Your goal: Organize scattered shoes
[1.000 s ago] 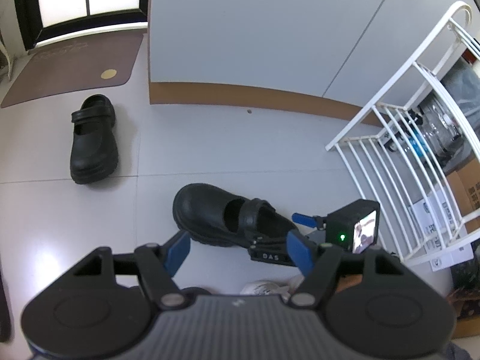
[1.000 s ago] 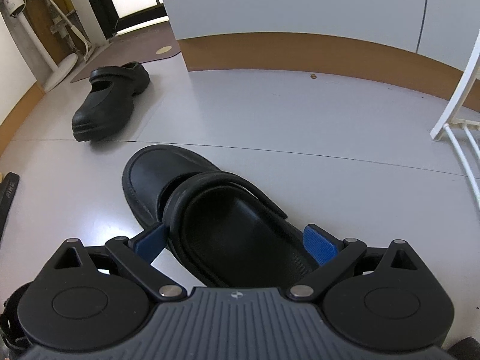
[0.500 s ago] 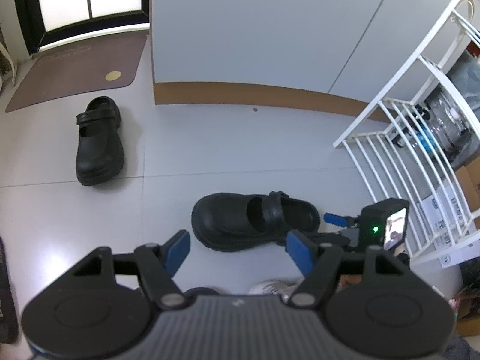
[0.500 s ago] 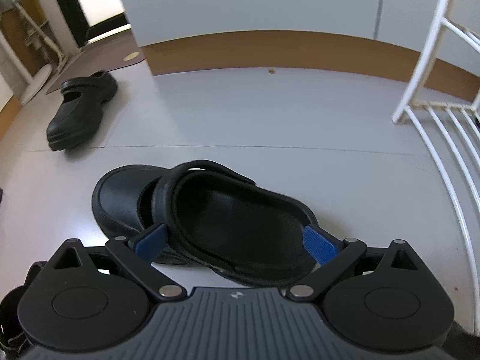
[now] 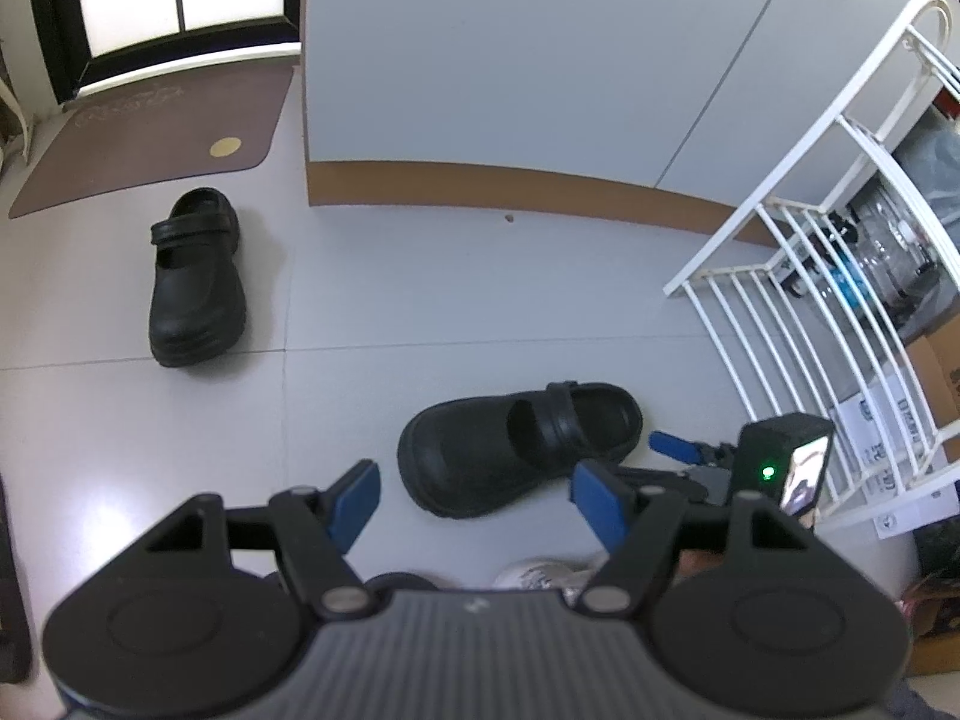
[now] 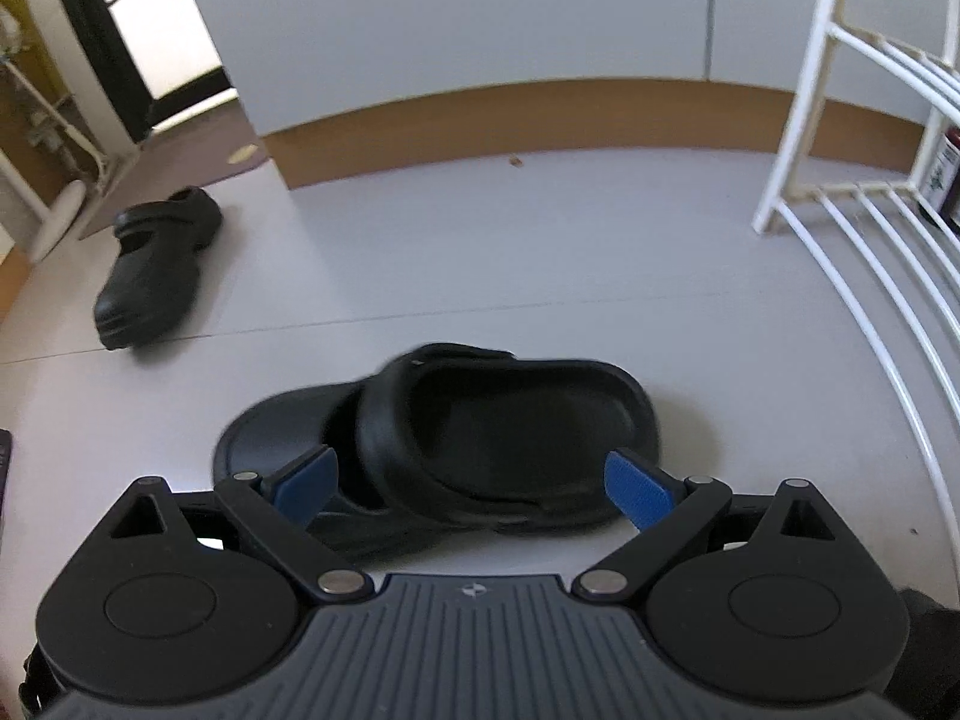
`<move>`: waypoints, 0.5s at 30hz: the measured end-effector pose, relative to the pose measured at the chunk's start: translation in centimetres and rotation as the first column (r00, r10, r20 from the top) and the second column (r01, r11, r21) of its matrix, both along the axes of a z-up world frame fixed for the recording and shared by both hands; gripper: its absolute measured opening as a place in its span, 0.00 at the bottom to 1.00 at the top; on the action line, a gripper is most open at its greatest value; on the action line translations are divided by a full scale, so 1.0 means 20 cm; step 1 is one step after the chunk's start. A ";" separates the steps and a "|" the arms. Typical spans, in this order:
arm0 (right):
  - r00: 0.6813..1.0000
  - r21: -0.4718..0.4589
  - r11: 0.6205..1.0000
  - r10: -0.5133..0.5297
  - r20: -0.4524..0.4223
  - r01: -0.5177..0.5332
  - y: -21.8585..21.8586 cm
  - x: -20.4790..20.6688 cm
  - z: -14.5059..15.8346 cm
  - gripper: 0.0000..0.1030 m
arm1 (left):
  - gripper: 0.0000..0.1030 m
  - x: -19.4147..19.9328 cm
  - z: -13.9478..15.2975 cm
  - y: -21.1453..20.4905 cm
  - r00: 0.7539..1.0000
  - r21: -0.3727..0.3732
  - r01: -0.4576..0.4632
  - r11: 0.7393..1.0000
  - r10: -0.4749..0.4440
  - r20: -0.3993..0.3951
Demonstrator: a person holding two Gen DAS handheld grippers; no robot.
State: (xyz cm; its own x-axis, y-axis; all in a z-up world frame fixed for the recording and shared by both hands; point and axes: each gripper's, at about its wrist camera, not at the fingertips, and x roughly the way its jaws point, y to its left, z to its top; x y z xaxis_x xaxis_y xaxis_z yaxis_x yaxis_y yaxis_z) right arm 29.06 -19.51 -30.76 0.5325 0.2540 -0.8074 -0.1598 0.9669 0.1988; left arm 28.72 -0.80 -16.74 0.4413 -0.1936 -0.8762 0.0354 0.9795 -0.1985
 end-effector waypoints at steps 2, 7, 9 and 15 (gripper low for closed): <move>1.000 -0.019 1.000 0.021 -0.001 -0.021 0.05 0.01 -0.02 0.88 | 0.72 0.00 0.00 0.00 1.000 -0.002 -0.001 1.000 0.001 0.001; 0.999 -0.085 0.996 0.032 -0.042 -0.035 0.12 0.05 -0.11 0.82 | 0.72 0.00 0.00 0.00 1.000 -0.007 0.000 1.000 0.000 -0.003; 0.999 -0.093 0.996 0.004 -0.050 -0.009 0.10 0.05 -0.14 0.80 | 0.72 0.00 0.00 -0.01 1.000 -0.011 0.001 1.000 -0.001 -0.006; 0.996 -0.091 0.994 -0.059 -0.062 0.054 0.02 0.05 -0.14 0.80 | 0.72 0.00 0.00 -0.01 1.000 -0.015 0.003 1.000 -0.003 -0.006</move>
State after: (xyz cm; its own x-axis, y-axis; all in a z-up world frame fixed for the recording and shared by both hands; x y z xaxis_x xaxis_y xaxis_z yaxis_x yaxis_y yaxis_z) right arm 30.02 -19.05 -33.61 0.4896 0.1505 -0.8589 -0.0940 0.9884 0.1196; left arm 28.65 -0.97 -16.70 0.4350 -0.2079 -0.8761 0.0368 0.9763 -0.2134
